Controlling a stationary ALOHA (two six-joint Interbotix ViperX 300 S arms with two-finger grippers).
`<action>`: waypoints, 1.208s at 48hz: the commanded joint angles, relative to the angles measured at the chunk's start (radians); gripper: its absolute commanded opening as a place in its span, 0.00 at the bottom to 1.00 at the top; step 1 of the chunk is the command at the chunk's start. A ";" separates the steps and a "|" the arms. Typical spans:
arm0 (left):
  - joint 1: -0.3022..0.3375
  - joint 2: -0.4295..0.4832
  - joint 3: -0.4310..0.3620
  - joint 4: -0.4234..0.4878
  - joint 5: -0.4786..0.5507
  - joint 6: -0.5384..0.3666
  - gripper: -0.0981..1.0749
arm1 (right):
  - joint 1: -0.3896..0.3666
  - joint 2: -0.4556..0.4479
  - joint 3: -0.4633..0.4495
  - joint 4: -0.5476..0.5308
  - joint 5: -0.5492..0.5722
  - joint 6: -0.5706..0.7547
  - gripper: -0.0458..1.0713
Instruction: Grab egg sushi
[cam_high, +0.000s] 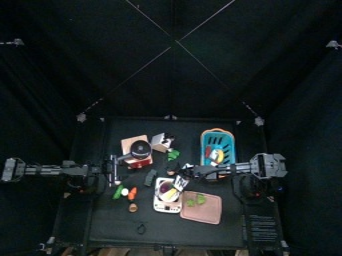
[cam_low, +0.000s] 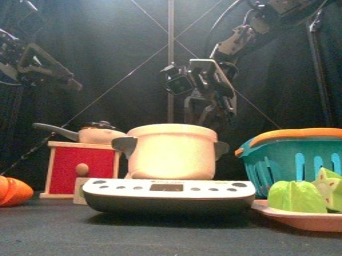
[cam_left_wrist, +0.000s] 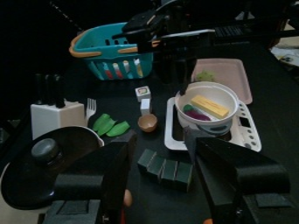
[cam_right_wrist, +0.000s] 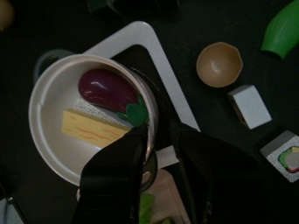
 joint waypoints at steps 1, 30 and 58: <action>0.000 0.002 -0.012 0.000 -0.005 0.002 0.81 | -0.005 -0.069 -0.023 -0.026 -0.035 -0.005 0.66; 0.008 0.002 -0.012 0.000 -0.008 0.002 0.81 | 0.207 -0.074 -0.003 -0.456 -0.091 0.000 0.68; 0.026 0.002 -0.009 0.000 -0.005 0.002 0.81 | 0.206 -0.046 -0.086 -0.443 0.005 -0.009 0.91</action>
